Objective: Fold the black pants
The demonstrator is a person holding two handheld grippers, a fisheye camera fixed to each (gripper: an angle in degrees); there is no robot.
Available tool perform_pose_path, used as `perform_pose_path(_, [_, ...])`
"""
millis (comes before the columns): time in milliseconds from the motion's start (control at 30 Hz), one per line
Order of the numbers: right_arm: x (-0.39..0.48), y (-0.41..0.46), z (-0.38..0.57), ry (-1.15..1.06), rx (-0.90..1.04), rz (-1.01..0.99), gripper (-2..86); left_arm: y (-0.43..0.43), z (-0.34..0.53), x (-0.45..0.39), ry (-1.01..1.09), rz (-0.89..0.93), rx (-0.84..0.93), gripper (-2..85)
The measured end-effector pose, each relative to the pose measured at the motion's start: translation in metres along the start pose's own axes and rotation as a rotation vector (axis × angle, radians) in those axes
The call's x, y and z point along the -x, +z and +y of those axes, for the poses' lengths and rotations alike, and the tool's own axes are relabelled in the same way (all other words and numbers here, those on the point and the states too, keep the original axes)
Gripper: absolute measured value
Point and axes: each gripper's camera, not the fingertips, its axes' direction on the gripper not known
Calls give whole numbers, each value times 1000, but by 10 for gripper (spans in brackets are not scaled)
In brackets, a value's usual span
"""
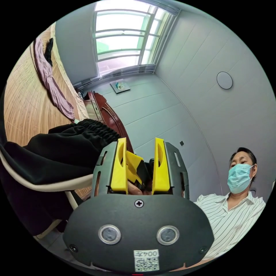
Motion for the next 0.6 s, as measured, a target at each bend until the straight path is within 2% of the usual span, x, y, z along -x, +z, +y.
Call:
perform_pose_path(100, [-11,-5,4,39,8,-36,131,-10,9,12,-43,83,-21,132])
perform_pose_path(200, [-38,-18,14,108,-37,-203,108,-14,16,21,-77,198,-19,132])
perform_pose_path(267, [-62,-24,23,200,-75,-341,98,-13,21,22,-81,212,-15,134])
perform_pose_path(600, [-92,-30,33,293,-90,-452,81,-13,52,32,-142,321,-83,148])
